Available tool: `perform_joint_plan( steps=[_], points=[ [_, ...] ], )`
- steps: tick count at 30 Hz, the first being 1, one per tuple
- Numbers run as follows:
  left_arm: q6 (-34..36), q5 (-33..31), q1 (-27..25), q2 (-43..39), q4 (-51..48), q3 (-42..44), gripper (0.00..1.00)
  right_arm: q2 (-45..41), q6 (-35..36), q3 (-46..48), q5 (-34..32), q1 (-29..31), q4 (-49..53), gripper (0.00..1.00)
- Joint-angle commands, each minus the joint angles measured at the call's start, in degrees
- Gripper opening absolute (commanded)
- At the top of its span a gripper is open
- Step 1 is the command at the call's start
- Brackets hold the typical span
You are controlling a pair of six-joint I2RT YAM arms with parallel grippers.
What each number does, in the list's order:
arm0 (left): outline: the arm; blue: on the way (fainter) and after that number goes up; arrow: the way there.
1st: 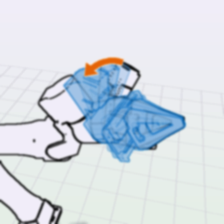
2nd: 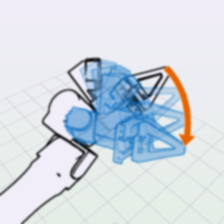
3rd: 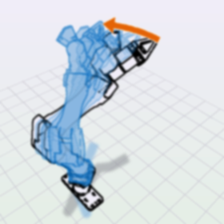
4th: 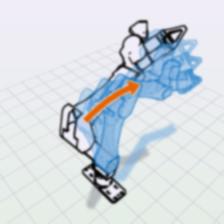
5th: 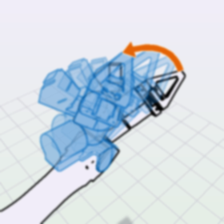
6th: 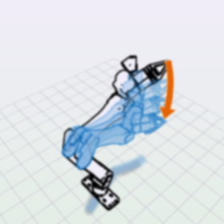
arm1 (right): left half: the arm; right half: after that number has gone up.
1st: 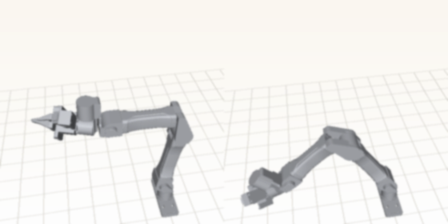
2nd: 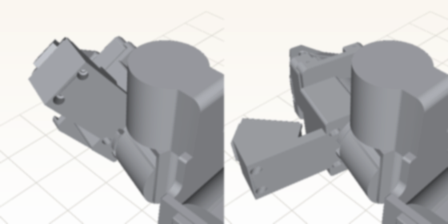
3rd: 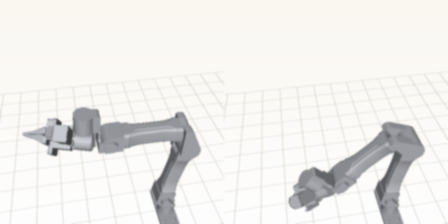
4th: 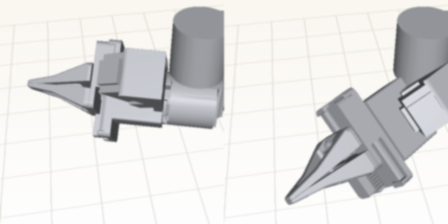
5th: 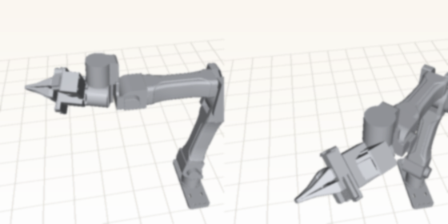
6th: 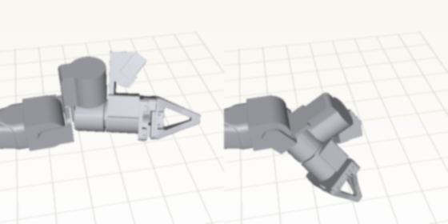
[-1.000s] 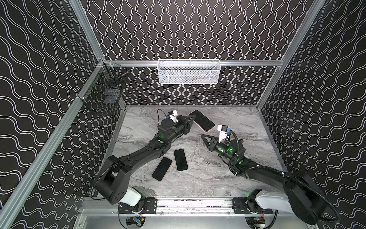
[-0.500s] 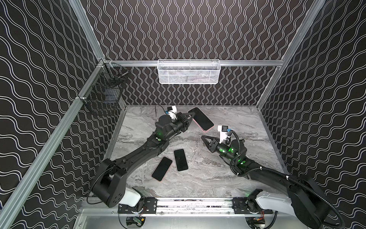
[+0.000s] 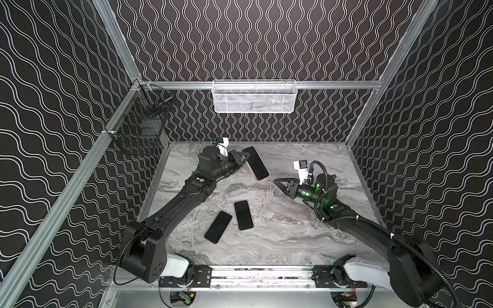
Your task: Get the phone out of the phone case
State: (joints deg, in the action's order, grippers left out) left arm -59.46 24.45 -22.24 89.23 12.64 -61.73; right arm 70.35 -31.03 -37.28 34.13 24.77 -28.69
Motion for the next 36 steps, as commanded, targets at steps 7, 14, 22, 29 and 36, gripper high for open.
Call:
perform_joint_plan(
  steps=[7, 14, 22, 29, 36],
  points=[
    [23.49, 14.96, 3.59, 3.53, -8.23, -10.14, 0.00, 1.64, 15.83, -11.63, 10.12, -3.71, 21.15, 0.67],
    [33.09, 24.98, 3.86, 6.74, -11.80, -15.96, 0.00, 0.54, 21.36, -16.67, 6.92, -4.69, 27.06, 0.99],
    [44.04, 34.75, 3.86, 7.80, -17.08, -20.97, 0.00, 0.86, 33.21, -25.29, 4.48, -4.74, 38.55, 0.98],
    [52.44, 40.98, 3.86, 8.91, -21.73, -22.89, 0.00, -0.79, 36.39, -26.93, -2.79, -4.72, 40.01, 0.99],
    [59.89, 47.21, 3.79, 12.11, -29.32, -26.87, 0.00, 0.96, 43.89, -30.57, 8.24, -4.24, 46.78, 0.99]
  ],
)
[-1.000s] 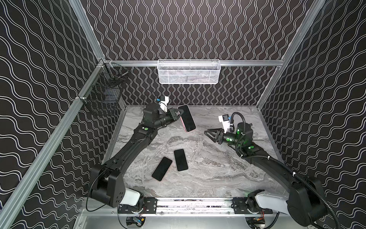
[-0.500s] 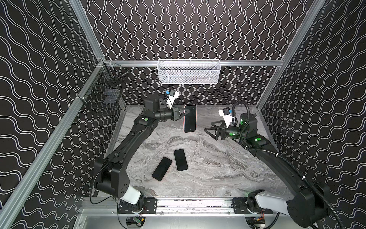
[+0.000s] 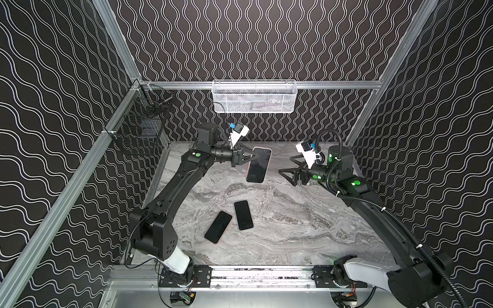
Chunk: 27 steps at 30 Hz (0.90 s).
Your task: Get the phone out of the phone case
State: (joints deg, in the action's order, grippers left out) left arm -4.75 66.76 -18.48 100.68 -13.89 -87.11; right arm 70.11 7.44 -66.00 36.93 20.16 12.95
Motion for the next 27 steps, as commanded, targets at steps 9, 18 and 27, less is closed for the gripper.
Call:
perform_joint_plan(
  steps=[9, 18, 27],
  points=[
    [8.84, 8.13, 0.08, 1.24, -5.82, -2.27, 0.00, 4.41, 13.47, -6.25, 1.86, 7.83, 16.45, 0.90],
    [2.47, 10.69, 0.07, -0.98, 3.33, 1.50, 0.00, 7.91, 15.61, -7.41, -4.07, 14.58, 20.47, 0.79],
    [5.01, 9.96, -0.02, -0.85, -0.35, 1.19, 0.00, 9.63, 15.32, -8.00, -5.64, 16.66, 19.75, 0.63]
  ],
)
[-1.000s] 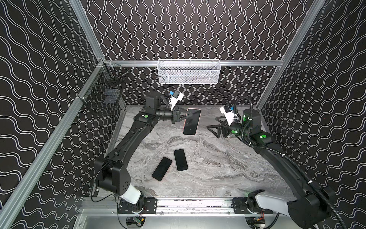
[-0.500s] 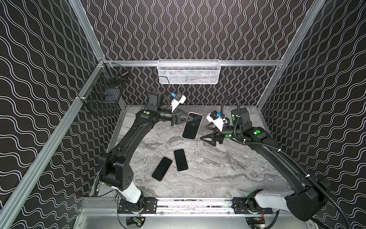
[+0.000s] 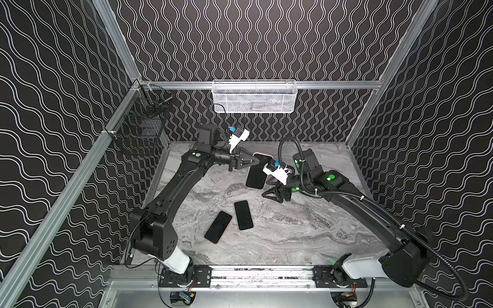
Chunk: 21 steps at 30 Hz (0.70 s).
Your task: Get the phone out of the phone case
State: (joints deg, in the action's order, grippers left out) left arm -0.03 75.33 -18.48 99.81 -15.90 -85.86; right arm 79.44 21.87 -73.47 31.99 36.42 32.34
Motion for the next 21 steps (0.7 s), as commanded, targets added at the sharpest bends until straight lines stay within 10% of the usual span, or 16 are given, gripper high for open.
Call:
perform_joint_plan(
  steps=[1, 21],
  points=[
    [-0.30, 1.40, 0.00, -0.16, 2.54, 0.30, 0.00, 0.36, 0.82, -0.53, -0.65, 0.49, 0.12, 0.62],
    [-5.11, 2.27, -0.06, -0.94, 8.53, 2.62, 0.00, 2.21, 0.54, -2.15, -2.63, 2.94, -1.12, 0.27]
  ],
)
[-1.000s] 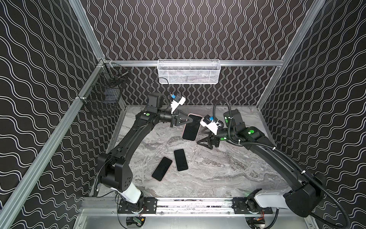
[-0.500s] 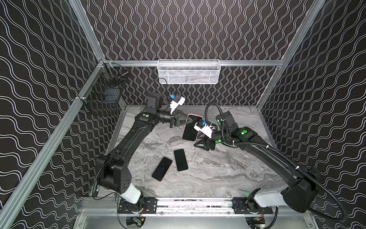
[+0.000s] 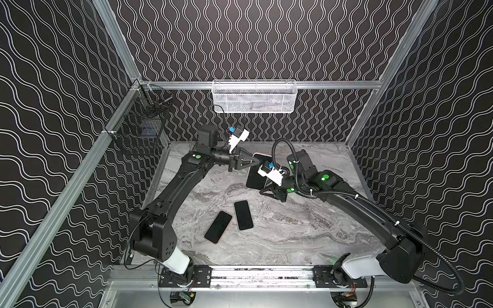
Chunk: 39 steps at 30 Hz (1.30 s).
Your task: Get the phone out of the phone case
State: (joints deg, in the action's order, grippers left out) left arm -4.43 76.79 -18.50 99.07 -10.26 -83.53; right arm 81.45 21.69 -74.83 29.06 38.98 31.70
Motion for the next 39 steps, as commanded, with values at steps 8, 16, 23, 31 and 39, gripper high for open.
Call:
perform_joint_plan(
  steps=[8, 16, 23, 31, 39],
  points=[
    [-0.37, 0.72, 0.03, -0.19, 1.97, -0.20, 0.00, 0.16, 0.63, -1.24, -0.08, 1.76, 0.12, 0.15],
    [-6.09, 2.87, -0.07, -0.12, 8.61, 1.72, 0.00, -0.57, 0.54, 0.11, -3.24, 4.20, -1.24, 0.11],
    [-14.49, 4.58, -0.14, -0.65, 19.05, 4.83, 0.00, -1.73, 2.06, 1.48, -8.80, 6.82, -3.34, 0.11],
    [-18.14, 5.04, -0.22, -1.19, 23.17, 6.12, 0.00, -3.38, 2.48, 3.53, -12.57, 7.86, -6.42, 0.11],
    [-17.28, 3.74, -0.78, -2.27, 21.08, 6.06, 0.00, -5.26, 1.05, 6.32, -13.59, 7.73, -8.81, 0.12]
  ],
)
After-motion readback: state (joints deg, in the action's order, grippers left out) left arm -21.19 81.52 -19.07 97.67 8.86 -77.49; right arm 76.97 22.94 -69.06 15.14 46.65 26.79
